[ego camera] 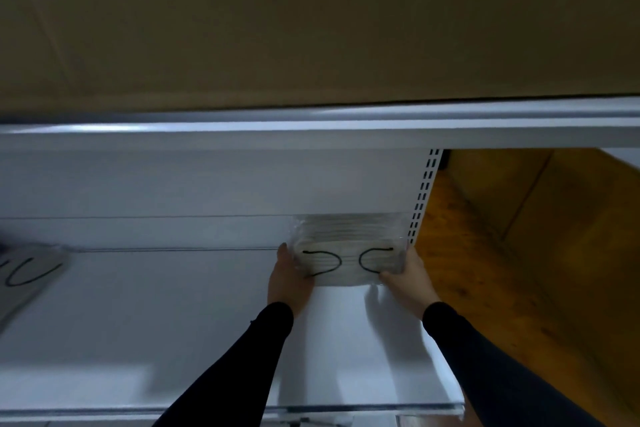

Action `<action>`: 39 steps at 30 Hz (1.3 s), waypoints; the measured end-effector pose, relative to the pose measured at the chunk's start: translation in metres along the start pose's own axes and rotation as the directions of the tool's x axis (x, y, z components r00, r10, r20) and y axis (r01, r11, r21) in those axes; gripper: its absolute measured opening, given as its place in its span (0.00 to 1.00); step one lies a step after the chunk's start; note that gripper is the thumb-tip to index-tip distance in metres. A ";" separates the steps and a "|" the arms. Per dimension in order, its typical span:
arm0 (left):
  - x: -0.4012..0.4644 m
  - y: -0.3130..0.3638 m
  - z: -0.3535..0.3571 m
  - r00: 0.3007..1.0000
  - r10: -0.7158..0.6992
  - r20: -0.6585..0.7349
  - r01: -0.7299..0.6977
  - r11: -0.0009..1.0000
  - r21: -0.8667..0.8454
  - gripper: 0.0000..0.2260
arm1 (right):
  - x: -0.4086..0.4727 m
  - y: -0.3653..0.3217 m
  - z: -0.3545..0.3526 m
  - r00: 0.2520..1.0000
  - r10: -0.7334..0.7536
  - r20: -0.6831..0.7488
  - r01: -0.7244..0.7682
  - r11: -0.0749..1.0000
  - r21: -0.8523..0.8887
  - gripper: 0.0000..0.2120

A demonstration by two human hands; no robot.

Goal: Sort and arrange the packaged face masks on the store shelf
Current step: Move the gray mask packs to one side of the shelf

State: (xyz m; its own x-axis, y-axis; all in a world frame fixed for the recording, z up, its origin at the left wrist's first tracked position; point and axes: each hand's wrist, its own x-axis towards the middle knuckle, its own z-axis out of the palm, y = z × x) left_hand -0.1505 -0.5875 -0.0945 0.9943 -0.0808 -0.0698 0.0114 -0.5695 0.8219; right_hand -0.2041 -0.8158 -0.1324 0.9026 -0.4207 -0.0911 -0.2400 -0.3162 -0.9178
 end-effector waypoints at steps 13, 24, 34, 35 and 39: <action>-0.003 -0.003 -0.006 0.998 -0.030 0.059 0.032 0.999 -0.038 0.47 | -0.031 -0.031 -0.005 1.000 0.016 -0.010 -0.014 0.988 0.152 0.40; -0.015 -0.009 -0.056 0.997 0.058 0.053 -0.059 0.998 0.026 0.34 | -0.059 -0.068 -0.010 0.914 -0.240 -0.328 0.210 0.970 -0.125 0.26; -0.040 -0.065 -0.221 0.972 -0.015 -0.236 0.004 0.999 -0.047 0.22 | -0.086 -0.173 0.154 0.876 -0.462 0.139 0.473 0.879 -0.054 0.11; -0.043 -0.077 -0.243 0.966 -0.039 -0.255 0.026 0.998 -0.056 0.22 | -0.090 -0.183 0.177 0.877 -0.435 0.205 0.453 0.891 -0.045 0.12; -0.048 -0.133 -0.330 0.933 -0.129 -0.337 0.112 0.991 -0.071 0.21 | -0.112 -0.216 0.265 0.849 -0.370 0.377 0.424 0.903 -0.067 0.20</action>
State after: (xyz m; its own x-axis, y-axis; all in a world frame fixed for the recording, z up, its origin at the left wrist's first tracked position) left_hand -0.1646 -0.2377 -0.0141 0.9615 0.2741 0.0193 0.1299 -0.5152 0.8472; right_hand -0.1587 -0.4744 -0.0261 0.9899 0.0802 0.1169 0.1416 -0.5212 -0.8416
